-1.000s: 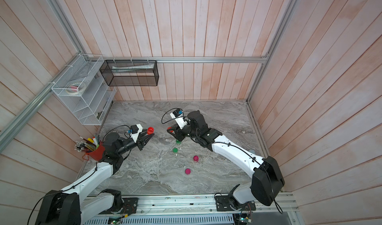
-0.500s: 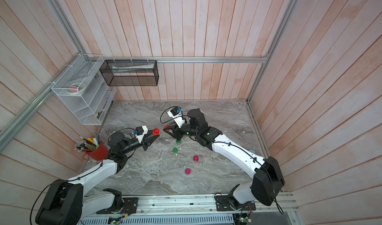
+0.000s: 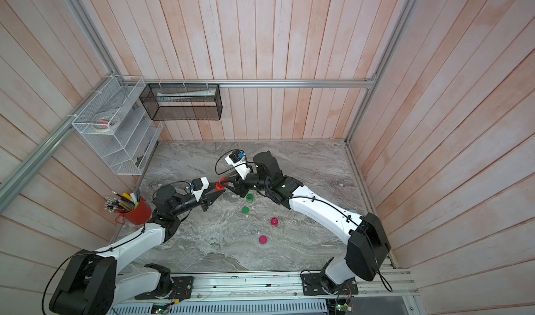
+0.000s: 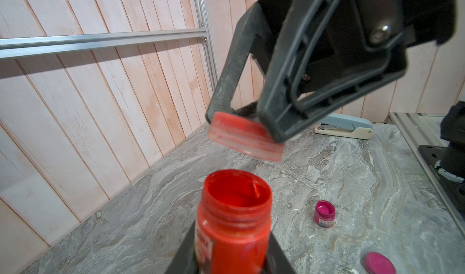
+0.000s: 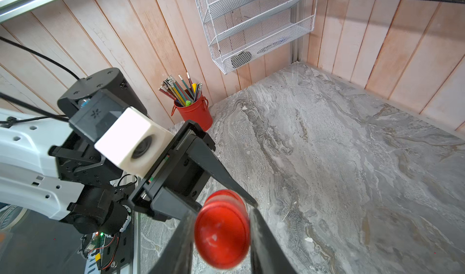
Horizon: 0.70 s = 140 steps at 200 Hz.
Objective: Close the paint jar lid
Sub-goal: Close the lid on the paint jar.
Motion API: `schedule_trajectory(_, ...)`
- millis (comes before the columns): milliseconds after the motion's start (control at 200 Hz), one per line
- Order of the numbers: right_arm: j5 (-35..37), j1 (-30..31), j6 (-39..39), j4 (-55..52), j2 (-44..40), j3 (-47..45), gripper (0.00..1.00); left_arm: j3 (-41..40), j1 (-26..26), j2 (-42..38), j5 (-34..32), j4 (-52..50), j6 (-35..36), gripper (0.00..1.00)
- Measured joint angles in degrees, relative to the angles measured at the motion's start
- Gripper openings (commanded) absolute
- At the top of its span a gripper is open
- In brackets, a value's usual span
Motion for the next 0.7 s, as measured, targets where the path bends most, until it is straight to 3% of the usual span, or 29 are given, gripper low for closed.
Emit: schedule_trajectory(700,0.7,1.4,-1.1,-0.8,2.2,1.7,0.33,0.0,0.0,-0.2,0.0,0.4,0.4,0.28)
